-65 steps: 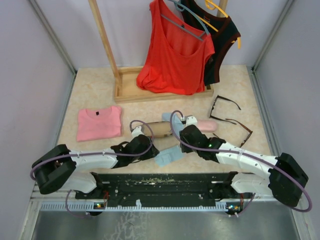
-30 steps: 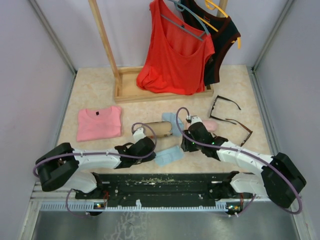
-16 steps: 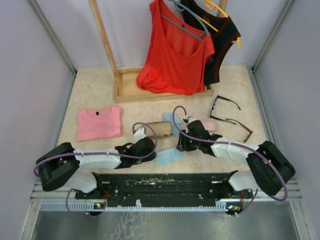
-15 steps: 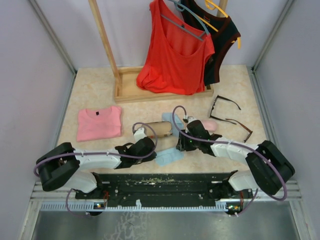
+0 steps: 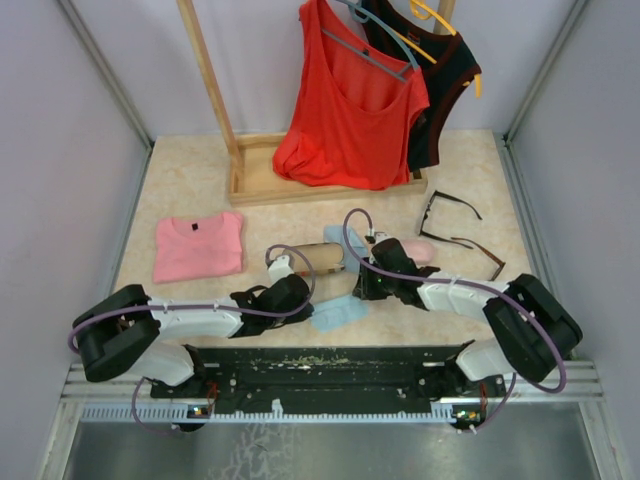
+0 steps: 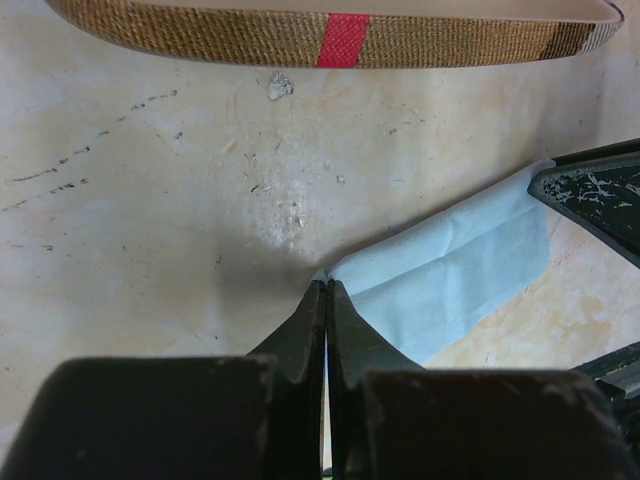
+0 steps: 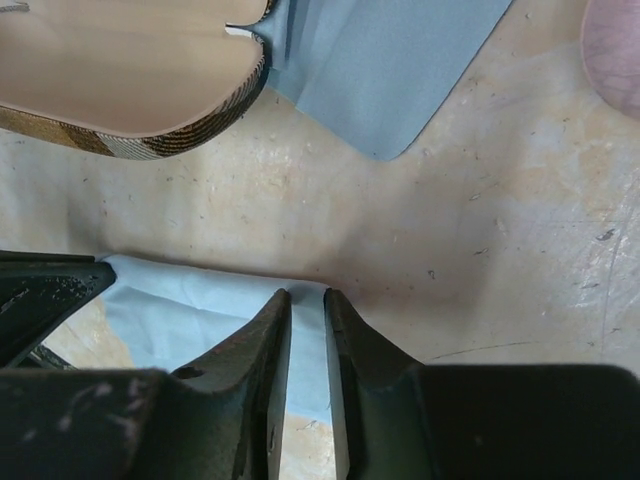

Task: Organize the sunglasses
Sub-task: Pick up the glasses cleaning cloth from the center of the board.

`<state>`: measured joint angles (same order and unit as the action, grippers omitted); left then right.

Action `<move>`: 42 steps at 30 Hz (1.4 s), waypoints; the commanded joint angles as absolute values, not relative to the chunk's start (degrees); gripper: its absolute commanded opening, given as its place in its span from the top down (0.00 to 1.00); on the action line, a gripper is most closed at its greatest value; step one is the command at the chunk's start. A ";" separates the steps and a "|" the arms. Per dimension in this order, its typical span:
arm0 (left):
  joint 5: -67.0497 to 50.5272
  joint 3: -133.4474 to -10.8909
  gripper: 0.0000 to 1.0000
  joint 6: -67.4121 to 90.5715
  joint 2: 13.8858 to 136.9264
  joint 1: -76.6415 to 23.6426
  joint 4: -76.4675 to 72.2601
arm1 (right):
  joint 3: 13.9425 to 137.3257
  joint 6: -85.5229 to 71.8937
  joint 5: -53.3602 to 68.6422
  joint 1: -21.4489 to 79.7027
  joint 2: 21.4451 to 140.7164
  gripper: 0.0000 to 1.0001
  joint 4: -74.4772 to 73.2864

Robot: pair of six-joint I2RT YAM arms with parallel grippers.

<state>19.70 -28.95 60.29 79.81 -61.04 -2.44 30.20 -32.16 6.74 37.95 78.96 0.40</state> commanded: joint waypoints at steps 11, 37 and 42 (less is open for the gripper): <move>18.66 -27.59 1.00 58.42 79.18 -61.52 -1.09 | 27.84 -31.19 8.01 37.44 73.95 1.00 3.96; 27.39 -30.43 1.00 48.96 64.56 -58.46 5.05 | 31.02 -35.09 9.73 39.57 66.05 1.00 8.41; 27.46 -31.60 1.00 44.03 63.46 -54.80 5.10 | 34.26 -35.52 10.37 39.64 70.44 1.00 10.92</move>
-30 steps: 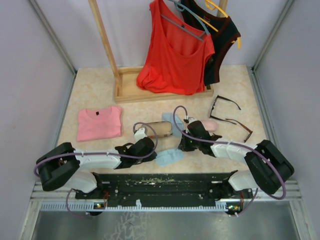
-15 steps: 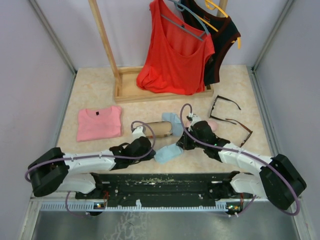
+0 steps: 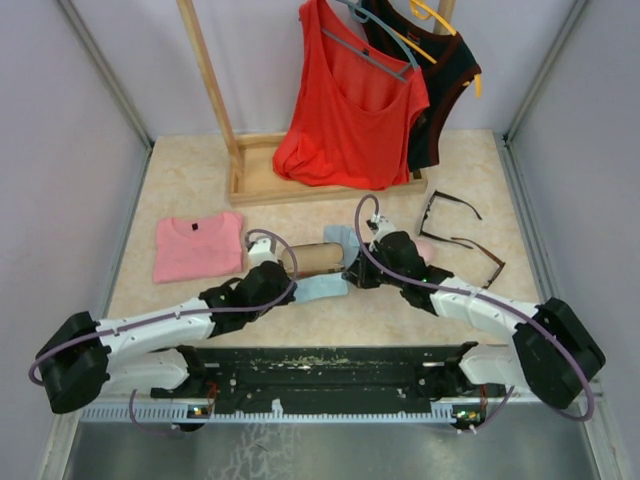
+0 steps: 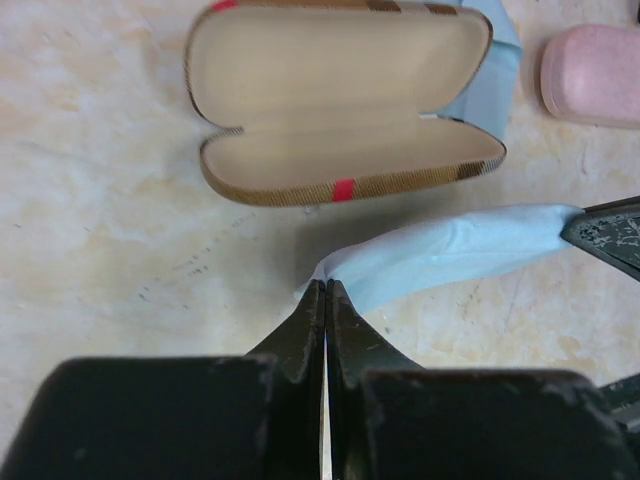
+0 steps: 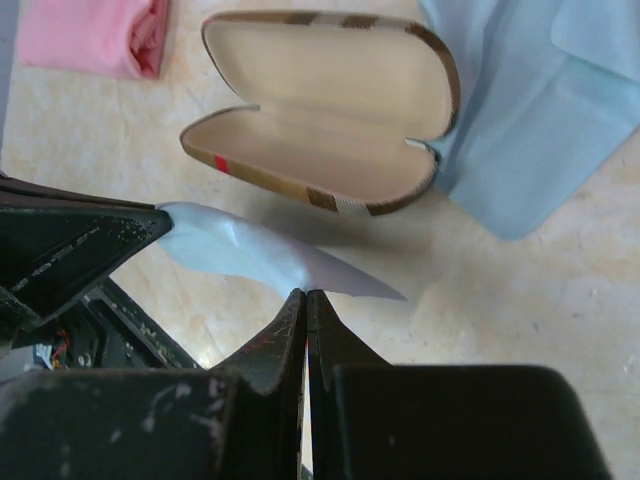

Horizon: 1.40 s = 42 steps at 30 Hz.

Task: Organize the sunglasses
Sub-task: Pick up the glasses cleaning cloth from the center of the board, then place the glasses cleaning cloth in the sunglasses case.

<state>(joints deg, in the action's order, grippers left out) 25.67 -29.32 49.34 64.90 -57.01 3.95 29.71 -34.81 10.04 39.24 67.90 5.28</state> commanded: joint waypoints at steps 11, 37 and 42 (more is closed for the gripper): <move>23.23 -34.29 1.00 33.33 64.95 -44.07 0.92 | 42.37 -34.38 8.87 39.64 79.51 1.00 11.91; 20.48 -33.72 1.00 31.82 70.60 -41.24 -2.59 | 35.41 -38.35 5.19 40.15 72.74 0.61 12.61; 20.14 -33.57 1.00 31.85 70.51 -41.15 -2.85 | 33.17 -41.79 4.05 42.21 74.50 0.58 16.13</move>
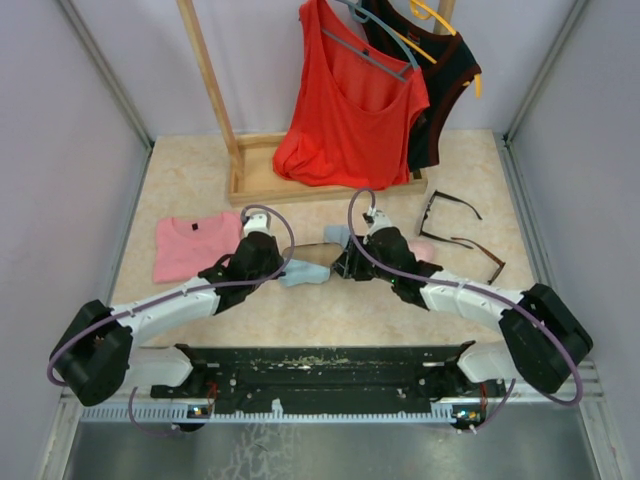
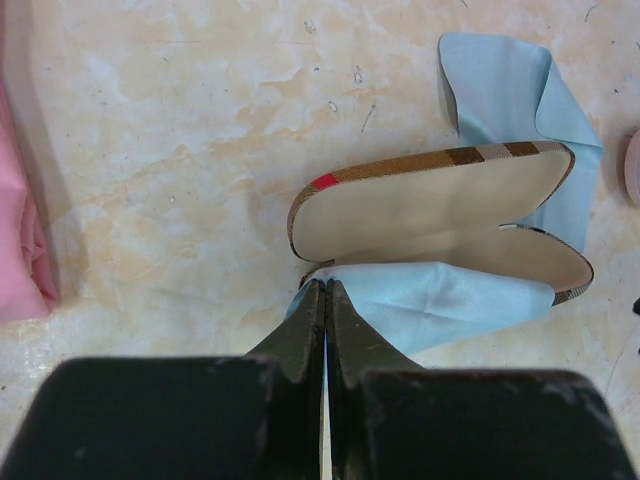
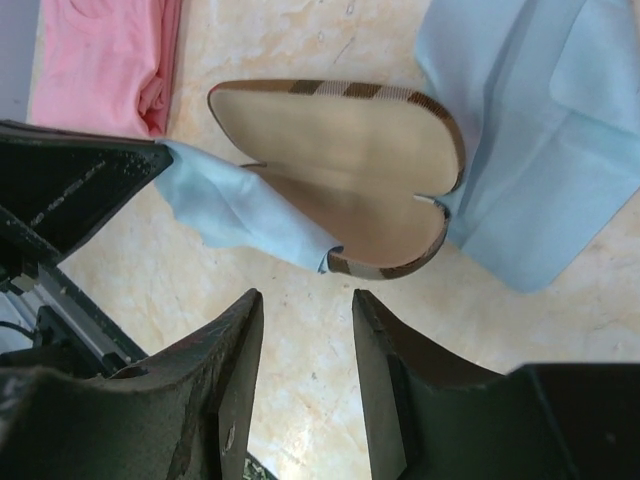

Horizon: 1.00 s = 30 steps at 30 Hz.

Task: Organize the sunglasses
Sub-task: Place the glasses cleaning cloth in the sunglasses case.

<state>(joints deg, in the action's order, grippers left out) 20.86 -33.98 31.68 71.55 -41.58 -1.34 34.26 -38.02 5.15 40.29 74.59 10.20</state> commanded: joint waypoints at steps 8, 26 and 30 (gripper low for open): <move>19.90 -33.07 1.00 31.89 70.14 -41.05 -2.95 | 31.82 -43.82 2.96 43.79 78.84 0.53 23.28; 19.44 -33.32 1.00 31.67 70.40 -40.96 -3.50 | 32.70 -45.79 3.42 43.86 85.88 0.51 28.21; 19.47 -33.23 1.00 31.76 70.16 -40.96 -3.51 | 32.98 -45.93 3.73 43.87 86.69 0.54 28.89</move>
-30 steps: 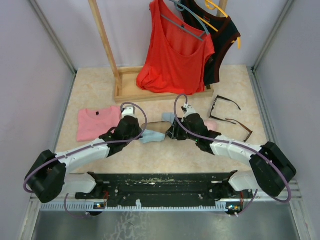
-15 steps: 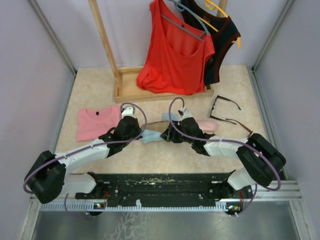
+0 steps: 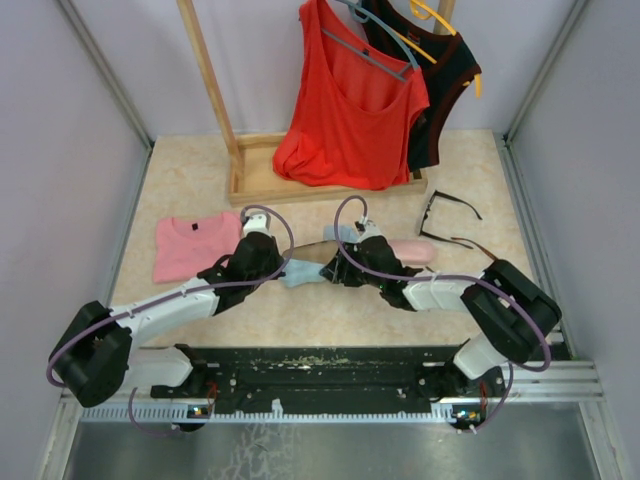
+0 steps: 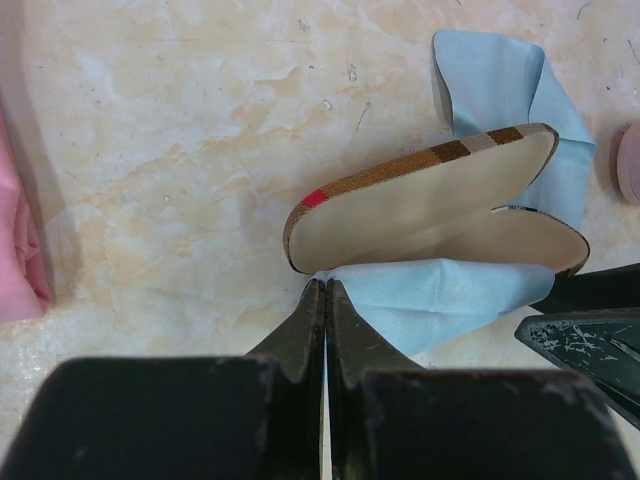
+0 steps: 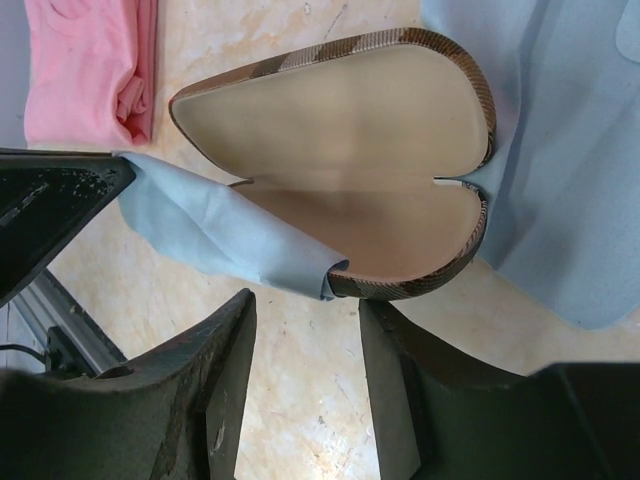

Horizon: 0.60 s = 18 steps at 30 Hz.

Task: Organize the sunglasses
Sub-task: Place the glasses cleaning cloth in the sunglasses case.

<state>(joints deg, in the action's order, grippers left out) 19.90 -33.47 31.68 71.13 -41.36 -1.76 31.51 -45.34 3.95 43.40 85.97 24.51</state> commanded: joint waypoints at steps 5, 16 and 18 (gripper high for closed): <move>19.42 -33.24 1.00 31.64 70.11 -40.96 -3.48 | 33.17 -45.88 3.73 43.86 86.84 0.60 28.92; 19.18 -32.87 1.00 31.69 69.93 -40.96 -3.56 | 33.22 -45.84 4.11 43.86 86.64 0.81 29.44; 19.16 -32.87 1.00 31.75 69.90 -40.96 -3.59 | 33.22 -45.71 4.21 43.86 86.59 0.86 29.37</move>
<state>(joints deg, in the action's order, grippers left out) 19.86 -33.47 31.68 71.11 -41.36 -1.76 31.51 -45.69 4.10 43.40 86.87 25.47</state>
